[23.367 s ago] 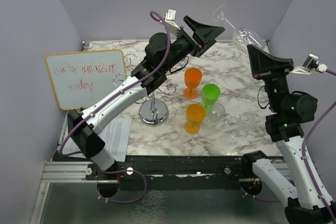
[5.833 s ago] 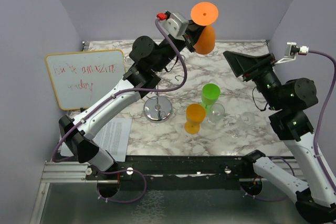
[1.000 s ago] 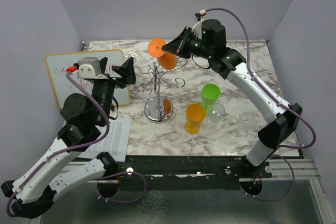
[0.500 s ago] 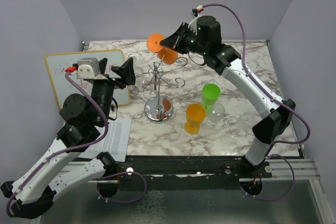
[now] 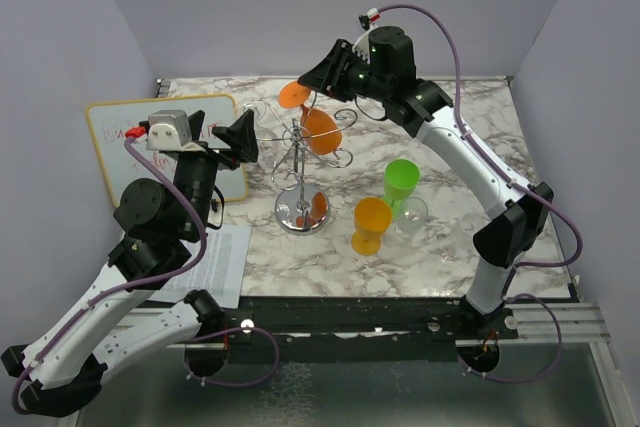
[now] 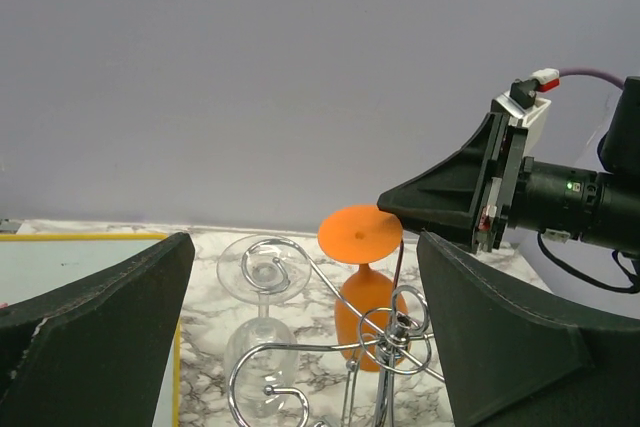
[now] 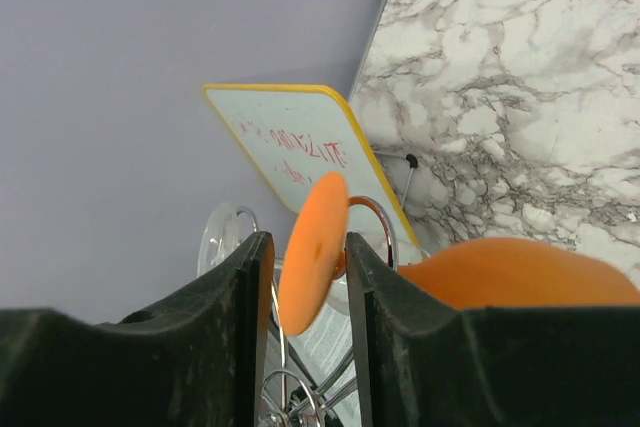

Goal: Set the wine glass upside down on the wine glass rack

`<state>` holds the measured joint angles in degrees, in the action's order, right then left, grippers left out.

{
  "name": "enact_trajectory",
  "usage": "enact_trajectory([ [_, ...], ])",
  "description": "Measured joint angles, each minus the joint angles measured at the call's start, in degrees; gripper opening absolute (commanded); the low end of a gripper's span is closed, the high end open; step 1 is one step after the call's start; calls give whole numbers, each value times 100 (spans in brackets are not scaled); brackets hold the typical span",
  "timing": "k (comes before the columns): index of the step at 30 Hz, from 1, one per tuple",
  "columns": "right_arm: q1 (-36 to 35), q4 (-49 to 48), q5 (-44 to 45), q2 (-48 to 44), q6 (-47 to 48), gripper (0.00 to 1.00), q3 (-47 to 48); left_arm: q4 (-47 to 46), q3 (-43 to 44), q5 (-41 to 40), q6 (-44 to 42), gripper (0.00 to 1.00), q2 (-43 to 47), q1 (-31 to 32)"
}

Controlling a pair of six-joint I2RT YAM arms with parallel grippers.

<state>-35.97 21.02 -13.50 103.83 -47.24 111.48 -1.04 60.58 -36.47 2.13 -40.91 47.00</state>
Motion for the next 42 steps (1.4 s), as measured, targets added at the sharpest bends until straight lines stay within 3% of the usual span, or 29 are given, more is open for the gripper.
enact_trajectory([
  [5, 0, 293, 33, 0, 247, 56, 192, 7, 0, 2, -66, 96, -4, 0],
  [12, 35, 750, 170, -48, 750, 61, 365, 131, 2, 76, -92, 99, -125, 0],
  [19, 44, 1137, 529, -638, 1353, 69, 144, 378, 109, 748, -114, 99, -120, 0],
  [27, 46, 1329, 1838, -3115, 2159, 72, -1397, 776, 452, 1853, -162, 99, 131, -2],
  [31, 46, 1690, 2658, -3919, 2312, 73, -2277, 905, 636, 2564, -216, 99, 120, 0],
  [37, 61, 2518, 3550, -3952, 2107, 71, -3486, 911, 485, 3233, -164, 99, 90, 0],
  [42, 63, 3042, 4120, -3676, 1613, 67, -3958, 852, 302, 3477, -122, 99, -11, 0],
])
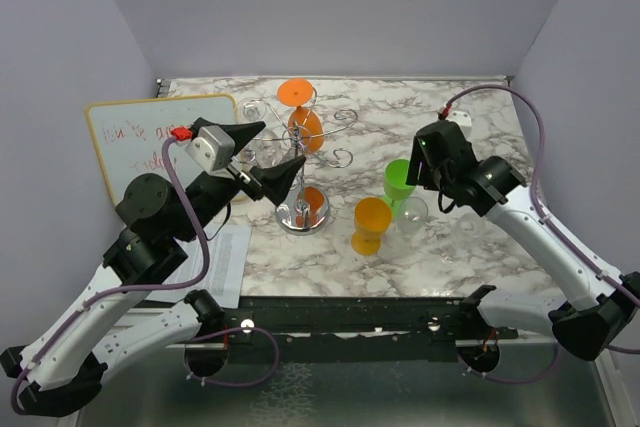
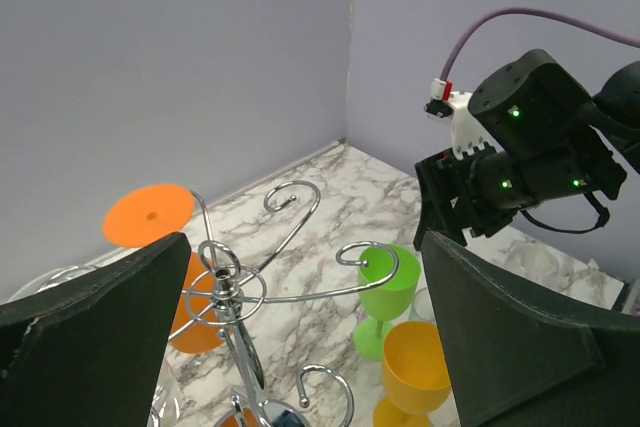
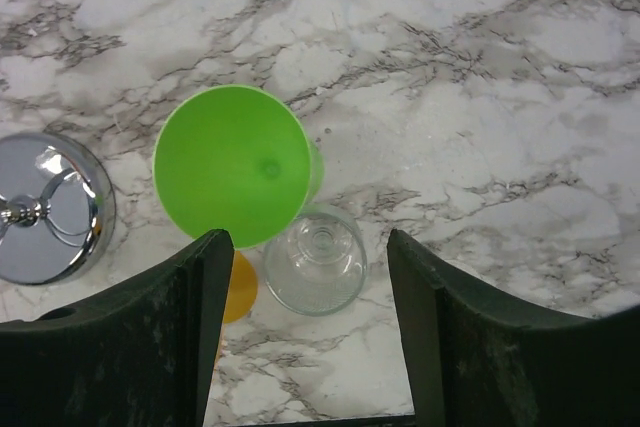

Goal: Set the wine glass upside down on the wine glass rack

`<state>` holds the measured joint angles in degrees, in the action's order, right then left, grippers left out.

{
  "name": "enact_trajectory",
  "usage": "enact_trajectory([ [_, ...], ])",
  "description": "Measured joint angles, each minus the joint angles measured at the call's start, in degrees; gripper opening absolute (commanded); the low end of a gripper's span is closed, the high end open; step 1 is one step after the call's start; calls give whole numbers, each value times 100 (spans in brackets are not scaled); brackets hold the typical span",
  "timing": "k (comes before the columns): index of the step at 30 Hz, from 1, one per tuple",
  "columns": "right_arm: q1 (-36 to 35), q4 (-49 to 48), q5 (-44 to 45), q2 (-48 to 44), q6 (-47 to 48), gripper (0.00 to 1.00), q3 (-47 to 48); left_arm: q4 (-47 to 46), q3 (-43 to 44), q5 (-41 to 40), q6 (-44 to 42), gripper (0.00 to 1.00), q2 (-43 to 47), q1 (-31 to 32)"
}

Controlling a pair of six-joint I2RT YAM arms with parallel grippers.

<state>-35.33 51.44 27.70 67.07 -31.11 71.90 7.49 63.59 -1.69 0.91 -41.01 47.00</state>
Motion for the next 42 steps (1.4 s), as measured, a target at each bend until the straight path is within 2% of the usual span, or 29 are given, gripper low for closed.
enact_trajectory([
  [8, 4, -221, 315, 260, -345, 54, -542, -153, -146, 219, 52, 99, -52, 0],
  [12, 4, -542, 317, 636, -396, 39, -737, -232, -144, 214, 131, 99, -87, 0],
  [16, 4, -828, 317, 807, -428, 28, -791, -264, -125, 216, 197, 99, -151, 0],
  [21, 9, -1029, 400, 815, -507, 3, -791, -258, -90, 240, 319, 99, -219, 0],
  [22, 9, -1051, 446, 815, -540, 1, -791, -245, -44, 256, 350, 99, -245, 0],
  [34, 31, -2020, 1307, 181, -492, 1, -1058, -225, 575, 472, 1062, 99, -719, 0],
  [42, 48, -3407, 1665, -1429, -407, 1, -1958, -623, 1180, 363, 1871, 97, -1620, -2],
])
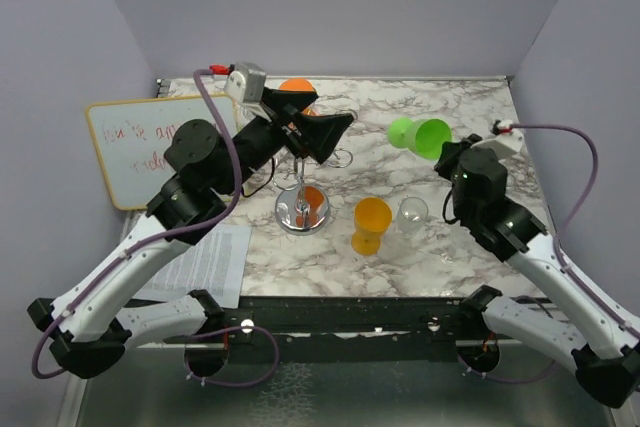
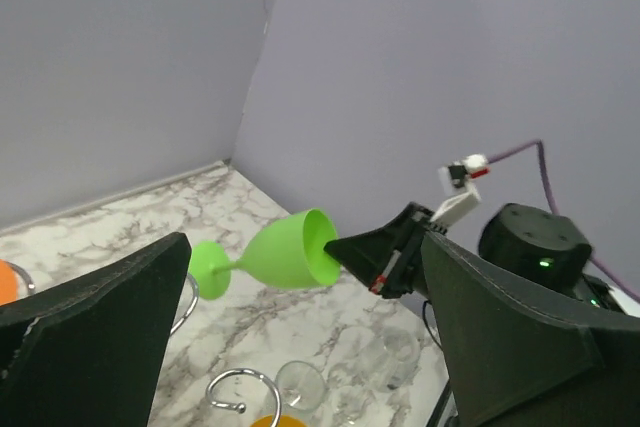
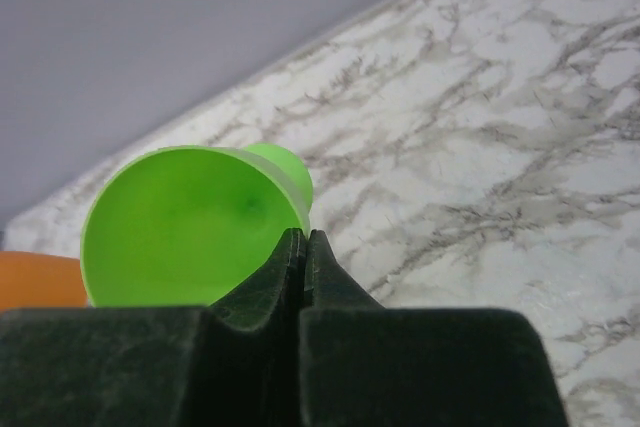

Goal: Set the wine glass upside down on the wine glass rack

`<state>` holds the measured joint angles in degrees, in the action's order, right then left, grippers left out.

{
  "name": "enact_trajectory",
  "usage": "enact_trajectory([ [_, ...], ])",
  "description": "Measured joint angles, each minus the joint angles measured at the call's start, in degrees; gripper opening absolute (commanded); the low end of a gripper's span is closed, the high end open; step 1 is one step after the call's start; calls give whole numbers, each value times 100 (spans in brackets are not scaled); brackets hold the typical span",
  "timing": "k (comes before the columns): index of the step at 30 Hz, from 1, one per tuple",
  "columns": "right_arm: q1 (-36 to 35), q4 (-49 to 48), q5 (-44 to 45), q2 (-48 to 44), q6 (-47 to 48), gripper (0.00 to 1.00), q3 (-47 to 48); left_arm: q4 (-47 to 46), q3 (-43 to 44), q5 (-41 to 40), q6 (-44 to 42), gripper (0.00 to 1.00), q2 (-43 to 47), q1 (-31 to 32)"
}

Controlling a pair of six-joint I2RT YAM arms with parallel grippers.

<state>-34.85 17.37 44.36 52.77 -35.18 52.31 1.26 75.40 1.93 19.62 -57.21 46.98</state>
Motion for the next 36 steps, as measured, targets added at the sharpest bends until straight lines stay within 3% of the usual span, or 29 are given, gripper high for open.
enact_trajectory([
  [10, 4, -1991, 22, -2098, 166, 1, -745, -868, 173, 2, 1491, 96, -1366, 2],
  [23, 9, -3314, -525, -2455, -173, 1, -833, -2212, 413, -44, 3823, 94, -2142, 407],
  [31, 9, -3792, -1056, -2450, -579, 1, -907, -2503, 866, -247, 4706, 68, -2787, 533],
  [36, 9, -3901, -1294, -2323, -741, 1, -920, -2608, 1196, -525, 4872, 65, -3029, 568],
])
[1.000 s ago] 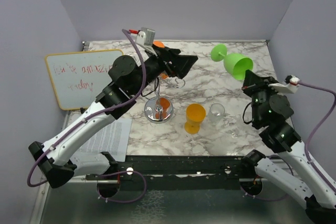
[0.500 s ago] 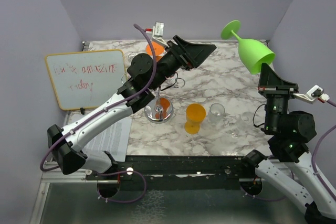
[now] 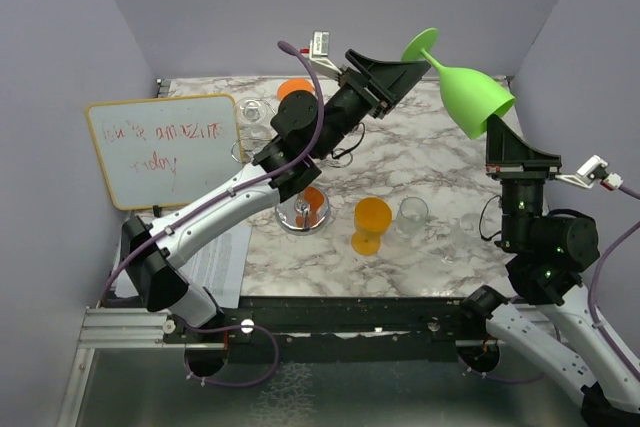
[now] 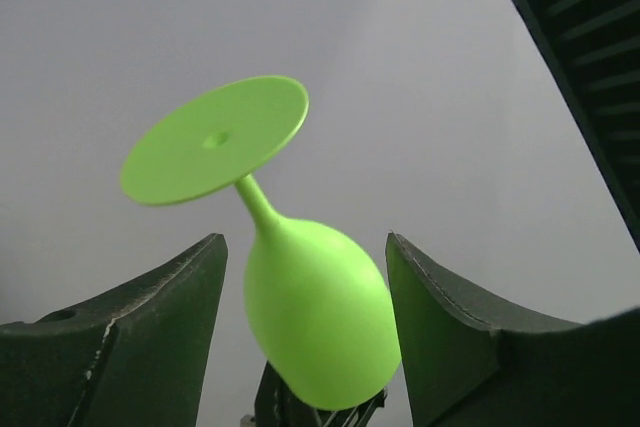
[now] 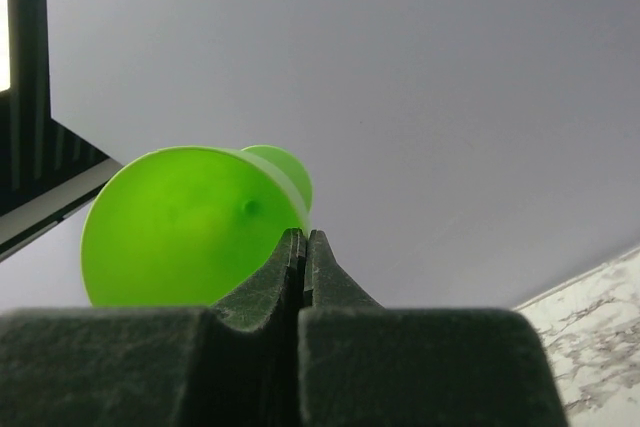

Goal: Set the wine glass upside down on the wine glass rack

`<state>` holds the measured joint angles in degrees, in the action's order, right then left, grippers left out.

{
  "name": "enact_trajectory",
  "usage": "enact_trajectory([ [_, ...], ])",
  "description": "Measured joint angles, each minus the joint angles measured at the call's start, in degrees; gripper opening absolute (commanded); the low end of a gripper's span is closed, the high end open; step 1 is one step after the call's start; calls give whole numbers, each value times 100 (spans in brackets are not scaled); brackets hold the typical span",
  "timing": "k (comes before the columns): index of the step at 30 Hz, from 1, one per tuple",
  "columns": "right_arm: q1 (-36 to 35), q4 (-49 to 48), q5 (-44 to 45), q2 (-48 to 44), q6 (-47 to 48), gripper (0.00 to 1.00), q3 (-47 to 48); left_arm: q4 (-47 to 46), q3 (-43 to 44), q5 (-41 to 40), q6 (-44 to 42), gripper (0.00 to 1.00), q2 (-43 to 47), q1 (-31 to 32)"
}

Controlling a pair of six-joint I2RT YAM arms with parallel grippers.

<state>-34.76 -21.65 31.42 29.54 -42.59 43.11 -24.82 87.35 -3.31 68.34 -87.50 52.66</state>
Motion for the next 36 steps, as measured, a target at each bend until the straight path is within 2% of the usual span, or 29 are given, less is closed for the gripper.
enact_trajectory([
  [3, 0, -52, -120, 74, -85, 1, -2, -72, 273, -44, -22, 65, -140, 9],
  [9, 0, -223, -286, 118, -186, 1, -39, -208, 385, -44, -11, 48, -284, 72],
  [13, 0, -295, -382, 120, -251, 1, -92, -208, 404, -46, -33, 47, -398, 72],
  [15, 0, -334, -424, 125, -264, 1, -131, -208, 404, -63, -33, 43, -420, 72],
  [18, 0, -389, -509, 157, -267, 1, -151, -208, 433, -92, -55, 28, -424, 72],
  [21, 0, -446, -581, 181, -286, 1, -151, -208, 507, -105, -59, 8, -433, 72],
  [23, 0, -455, -590, 184, -286, 1, -157, -247, 514, -109, -15, 1, -433, 72],
  [26, 7, -494, -645, 177, -260, 2, -232, -350, 514, -133, -15, 0, -433, 72],
  [30, 7, -446, -710, 92, -188, 21, -247, -470, 514, -125, -164, 0, -433, 90],
  [33, 7, -245, -704, -63, -131, 45, -247, -643, 514, -107, -492, 0, -433, 142],
  [36, 7, 101, -612, -219, -142, 52, -188, -861, 525, -48, -859, 0, -459, 94],
])
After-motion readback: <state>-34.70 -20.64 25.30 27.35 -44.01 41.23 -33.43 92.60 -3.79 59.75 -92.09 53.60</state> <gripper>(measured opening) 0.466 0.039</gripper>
